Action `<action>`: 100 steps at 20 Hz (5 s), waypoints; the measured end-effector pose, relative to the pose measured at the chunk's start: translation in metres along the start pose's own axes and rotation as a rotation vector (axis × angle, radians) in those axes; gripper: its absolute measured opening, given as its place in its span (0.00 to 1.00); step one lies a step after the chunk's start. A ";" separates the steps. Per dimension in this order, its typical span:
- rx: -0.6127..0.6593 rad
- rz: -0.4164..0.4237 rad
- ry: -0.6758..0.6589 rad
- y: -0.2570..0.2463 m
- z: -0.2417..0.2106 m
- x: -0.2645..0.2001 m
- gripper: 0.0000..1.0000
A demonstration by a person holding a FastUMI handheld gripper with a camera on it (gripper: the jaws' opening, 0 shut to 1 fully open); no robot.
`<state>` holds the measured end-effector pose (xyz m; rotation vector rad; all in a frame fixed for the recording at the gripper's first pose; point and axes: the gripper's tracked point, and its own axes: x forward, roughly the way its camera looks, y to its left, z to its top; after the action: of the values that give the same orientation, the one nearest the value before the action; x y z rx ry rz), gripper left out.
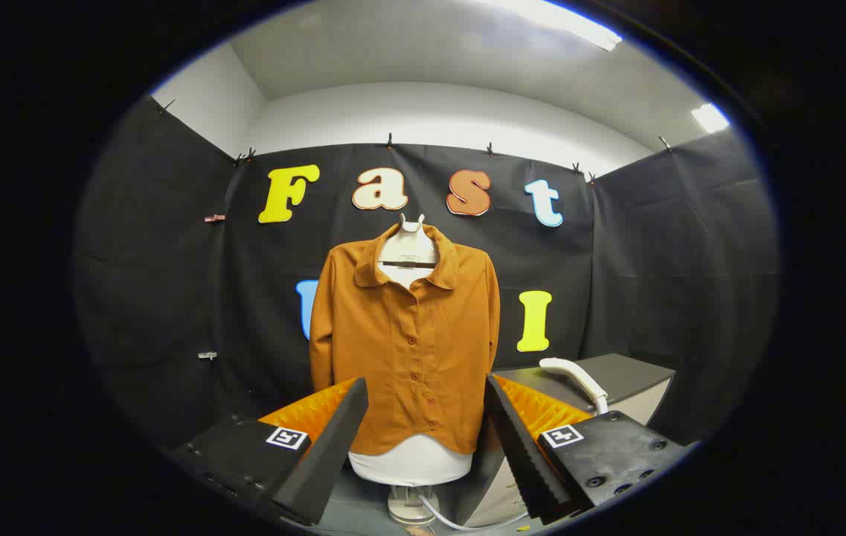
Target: Iron the clothes twice with a garment steamer, once on the left side and once on the right side.
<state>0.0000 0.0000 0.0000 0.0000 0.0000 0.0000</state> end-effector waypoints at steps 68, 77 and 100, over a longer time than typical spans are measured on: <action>0.057 -0.308 0.369 -0.364 -0.151 0.280 0.98; 0.130 -0.293 0.555 -0.380 -0.203 0.304 0.98; 0.187 -0.351 0.466 -0.365 -0.144 0.245 0.39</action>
<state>0.2449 -0.3648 -0.1440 0.1867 0.4659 -0.3508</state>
